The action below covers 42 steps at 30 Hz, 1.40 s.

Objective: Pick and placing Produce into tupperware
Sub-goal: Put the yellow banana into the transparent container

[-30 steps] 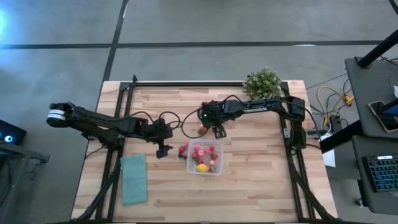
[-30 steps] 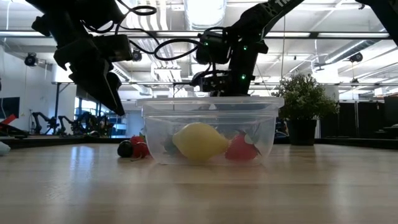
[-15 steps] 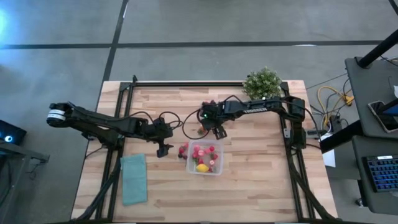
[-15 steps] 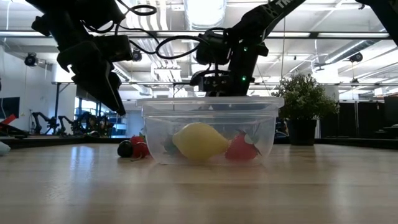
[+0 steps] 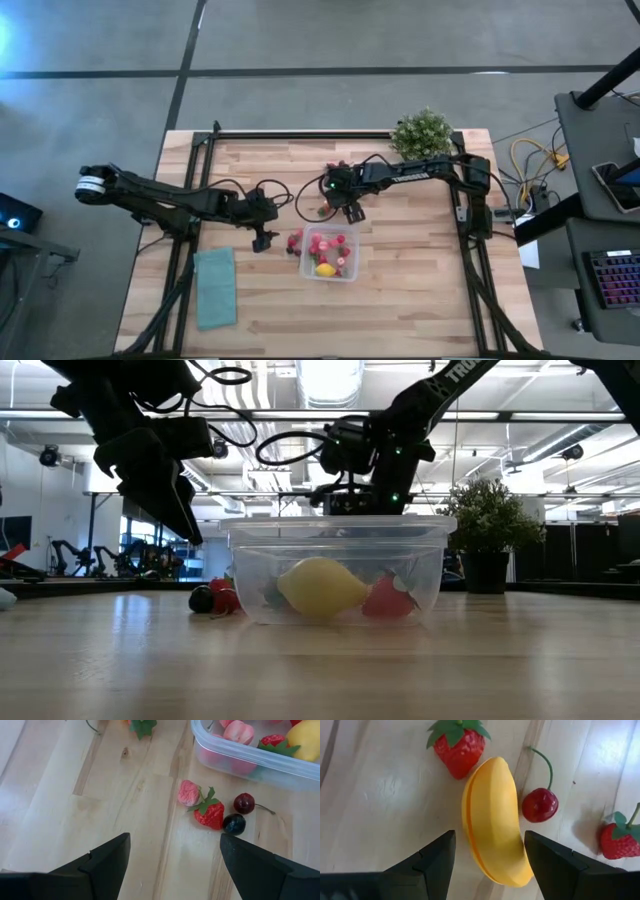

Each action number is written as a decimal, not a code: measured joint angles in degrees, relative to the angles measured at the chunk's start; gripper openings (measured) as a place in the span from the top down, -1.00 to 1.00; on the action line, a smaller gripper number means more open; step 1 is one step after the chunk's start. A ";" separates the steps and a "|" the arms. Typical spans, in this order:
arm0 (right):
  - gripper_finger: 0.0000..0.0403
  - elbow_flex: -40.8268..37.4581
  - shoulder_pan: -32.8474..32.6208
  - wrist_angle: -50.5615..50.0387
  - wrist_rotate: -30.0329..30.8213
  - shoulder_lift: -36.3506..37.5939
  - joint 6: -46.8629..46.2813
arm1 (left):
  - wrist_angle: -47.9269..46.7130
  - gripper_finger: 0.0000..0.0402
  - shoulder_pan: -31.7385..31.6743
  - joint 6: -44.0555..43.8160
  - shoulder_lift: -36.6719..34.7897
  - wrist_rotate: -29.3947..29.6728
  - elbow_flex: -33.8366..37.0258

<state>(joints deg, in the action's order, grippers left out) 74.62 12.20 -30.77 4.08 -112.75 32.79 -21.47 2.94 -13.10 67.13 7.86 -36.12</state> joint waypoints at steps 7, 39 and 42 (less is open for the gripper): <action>-0.15 -0.39 0.62 0.37 -0.02 0.00 -1.28 | 0.02 -0.46 0.00 -0.01 0.00 -0.02 -0.02; 0.24 3.70 0.59 -5.08 0.19 1.59 -14.39 | 0.02 -0.46 0.00 -0.02 0.00 0.51 -0.02; 0.22 5.66 0.43 -6.74 -1.02 4.07 -15.75 | 0.02 -0.46 0.00 -0.02 0.00 0.61 -0.04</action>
<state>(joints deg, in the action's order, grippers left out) 80.27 12.63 -37.51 3.06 -108.68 17.04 -21.45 2.94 -13.13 67.13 8.47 -36.16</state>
